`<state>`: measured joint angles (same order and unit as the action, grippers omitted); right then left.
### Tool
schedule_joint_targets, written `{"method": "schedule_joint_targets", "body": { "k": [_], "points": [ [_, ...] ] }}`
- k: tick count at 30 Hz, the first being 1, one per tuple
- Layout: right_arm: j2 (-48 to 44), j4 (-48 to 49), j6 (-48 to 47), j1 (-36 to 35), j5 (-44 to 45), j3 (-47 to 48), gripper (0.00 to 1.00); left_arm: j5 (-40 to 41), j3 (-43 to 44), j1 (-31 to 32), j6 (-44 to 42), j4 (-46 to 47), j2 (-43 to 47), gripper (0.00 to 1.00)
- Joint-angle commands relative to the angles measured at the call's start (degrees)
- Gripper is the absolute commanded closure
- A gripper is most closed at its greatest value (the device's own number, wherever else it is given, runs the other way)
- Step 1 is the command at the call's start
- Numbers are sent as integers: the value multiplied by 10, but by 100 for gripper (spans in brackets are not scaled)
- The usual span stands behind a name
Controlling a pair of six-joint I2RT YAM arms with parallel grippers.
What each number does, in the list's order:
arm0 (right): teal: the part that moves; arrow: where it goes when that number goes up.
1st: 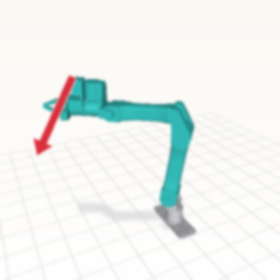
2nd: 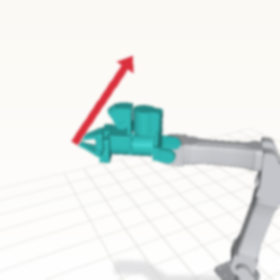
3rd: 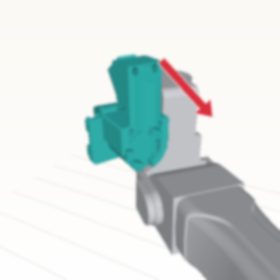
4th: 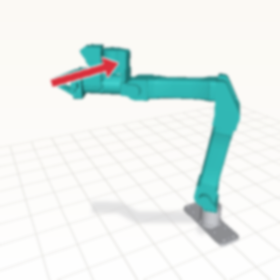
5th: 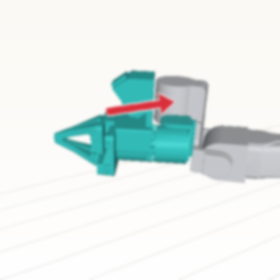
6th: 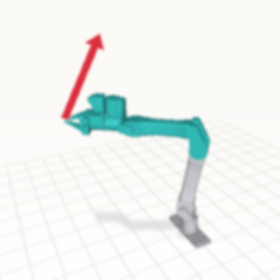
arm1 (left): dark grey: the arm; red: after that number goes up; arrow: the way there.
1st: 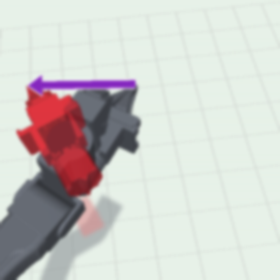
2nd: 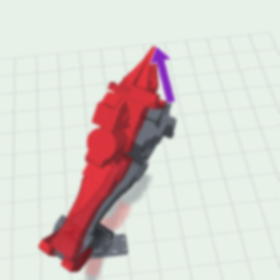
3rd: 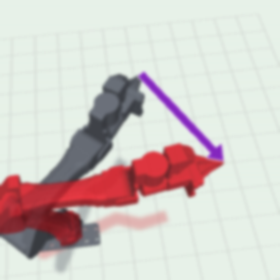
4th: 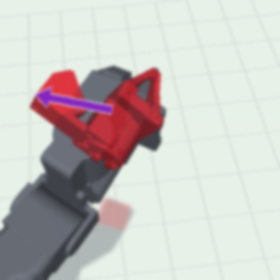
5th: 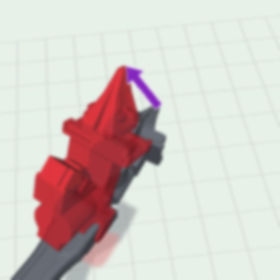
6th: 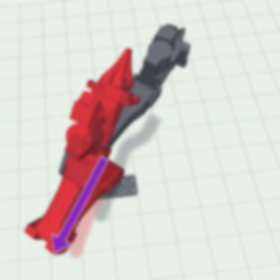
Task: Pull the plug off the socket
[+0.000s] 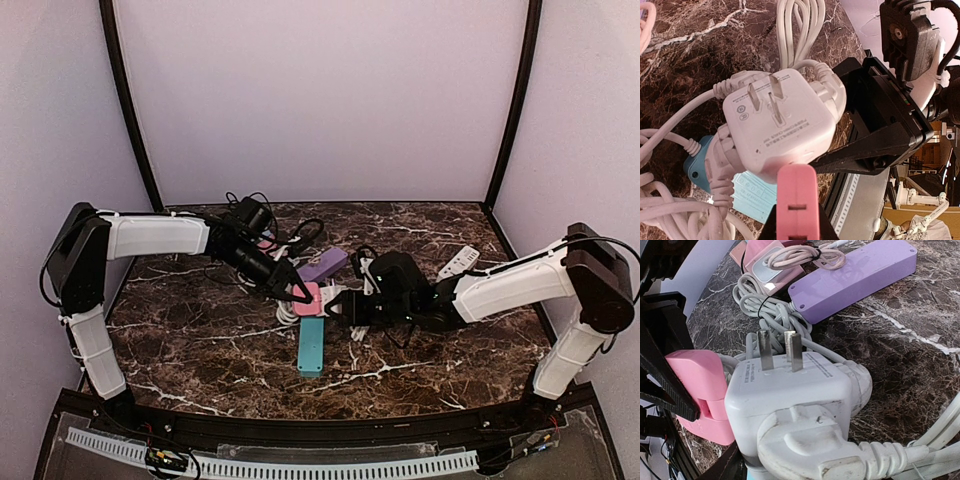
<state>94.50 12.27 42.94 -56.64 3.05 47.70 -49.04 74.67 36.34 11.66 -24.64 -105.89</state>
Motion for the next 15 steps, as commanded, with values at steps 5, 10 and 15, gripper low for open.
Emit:
{"method": "schedule_joint_targets", "body": {
  "k": [5,10,15],
  "points": [
    [11,-40,19,7,60,3,100,-35,14,-9,-19,-9,18,99],
    [16,-47,18,7,64,7,100,-39,14,-9,-22,-8,21,99],
    [16,-46,15,7,60,10,100,-40,13,-8,-20,-5,21,99]
  ]
}}
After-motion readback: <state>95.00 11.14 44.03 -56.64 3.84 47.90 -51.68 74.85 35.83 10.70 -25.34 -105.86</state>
